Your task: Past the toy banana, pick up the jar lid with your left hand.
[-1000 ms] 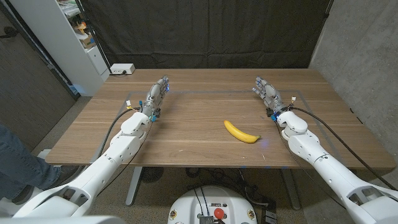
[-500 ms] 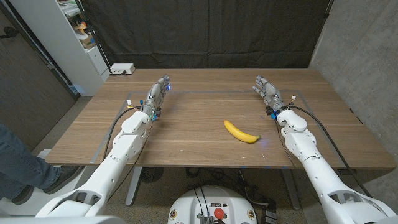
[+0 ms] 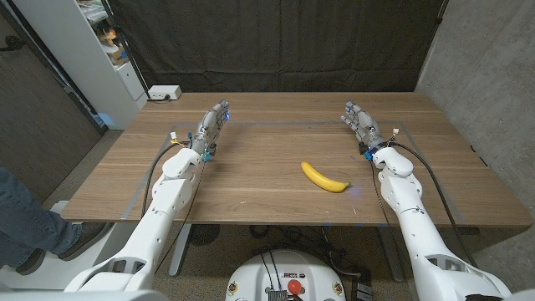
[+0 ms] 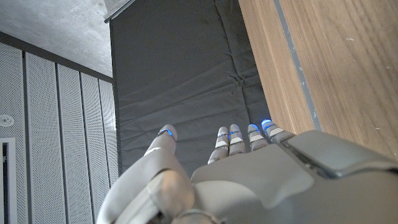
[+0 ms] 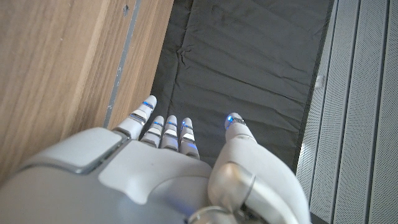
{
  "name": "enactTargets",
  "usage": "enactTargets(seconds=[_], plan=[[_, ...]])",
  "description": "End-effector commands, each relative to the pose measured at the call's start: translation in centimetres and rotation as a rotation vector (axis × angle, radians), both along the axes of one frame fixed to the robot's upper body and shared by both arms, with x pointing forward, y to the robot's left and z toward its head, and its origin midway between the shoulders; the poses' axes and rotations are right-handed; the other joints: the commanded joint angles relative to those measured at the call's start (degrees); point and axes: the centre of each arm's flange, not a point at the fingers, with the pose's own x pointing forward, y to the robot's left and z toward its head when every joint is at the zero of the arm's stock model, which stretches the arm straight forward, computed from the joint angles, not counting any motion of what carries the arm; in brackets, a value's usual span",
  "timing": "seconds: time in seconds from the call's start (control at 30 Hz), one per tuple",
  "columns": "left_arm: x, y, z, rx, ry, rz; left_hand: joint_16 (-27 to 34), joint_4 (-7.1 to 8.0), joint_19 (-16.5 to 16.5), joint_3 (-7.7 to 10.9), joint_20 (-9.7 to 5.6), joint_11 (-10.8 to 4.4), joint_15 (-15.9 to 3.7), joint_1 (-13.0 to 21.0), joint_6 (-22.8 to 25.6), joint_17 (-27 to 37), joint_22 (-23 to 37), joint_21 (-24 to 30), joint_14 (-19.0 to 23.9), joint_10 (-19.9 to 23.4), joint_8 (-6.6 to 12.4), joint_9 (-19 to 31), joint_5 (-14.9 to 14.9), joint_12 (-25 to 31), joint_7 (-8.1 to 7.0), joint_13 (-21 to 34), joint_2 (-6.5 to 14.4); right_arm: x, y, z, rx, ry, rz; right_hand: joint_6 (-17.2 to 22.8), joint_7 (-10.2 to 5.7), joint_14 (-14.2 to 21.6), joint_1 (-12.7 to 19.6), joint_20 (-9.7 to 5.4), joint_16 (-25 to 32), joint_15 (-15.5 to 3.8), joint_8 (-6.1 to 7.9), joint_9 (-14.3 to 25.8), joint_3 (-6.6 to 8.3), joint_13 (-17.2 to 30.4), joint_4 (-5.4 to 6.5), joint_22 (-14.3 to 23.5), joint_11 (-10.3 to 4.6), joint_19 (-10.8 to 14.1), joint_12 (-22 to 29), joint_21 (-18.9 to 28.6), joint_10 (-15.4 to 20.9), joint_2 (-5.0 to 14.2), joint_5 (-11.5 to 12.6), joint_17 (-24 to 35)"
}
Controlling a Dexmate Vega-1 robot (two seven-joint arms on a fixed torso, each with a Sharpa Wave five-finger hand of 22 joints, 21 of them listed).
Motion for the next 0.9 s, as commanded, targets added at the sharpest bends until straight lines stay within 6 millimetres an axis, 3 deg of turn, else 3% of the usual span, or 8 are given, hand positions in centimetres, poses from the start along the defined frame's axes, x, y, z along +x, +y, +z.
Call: enactTargets(seconds=[0.03,0.9], plan=[[-0.1,0.3,-0.1,0.057,0.027,0.013,0.2,-0.18,-0.3,0.58,0.1,0.49,0.06,0.8,0.2,0.2,0.1,0.2,-0.4,-0.2,0.24,0.2,0.3,0.1,0.38,0.2,0.2,0.7,-0.2,-0.2,0.043,0.013,-0.005,0.4,0.06,-0.1,0.4,0.06,0.2,0.44,0.18,0.2,0.23,0.3,-0.12,0.3,-0.05,0.3,0.3,0.3,0.4,-0.05,0.3,0.2],[-1.6,0.5,0.3,0.085,0.004,0.04,0.2,-0.88,-0.4,1.15,0.47,0.47,0.08,1.8,0.7,0.1,0.1,0.2,-0.2,-0.1,0.34,0.2,0.4,0.1,0.42,0.2,1.0,0.3,-0.6,-0.1,0.039,0.003,-0.005,0.4,-0.04,0.0,0.4,0.07,0.2,0.42,0.19,0.2,0.18,0.3,-0.09,0.3,-0.01,0.3,0.3,0.3,0.4,-0.05,0.3,0.2]])
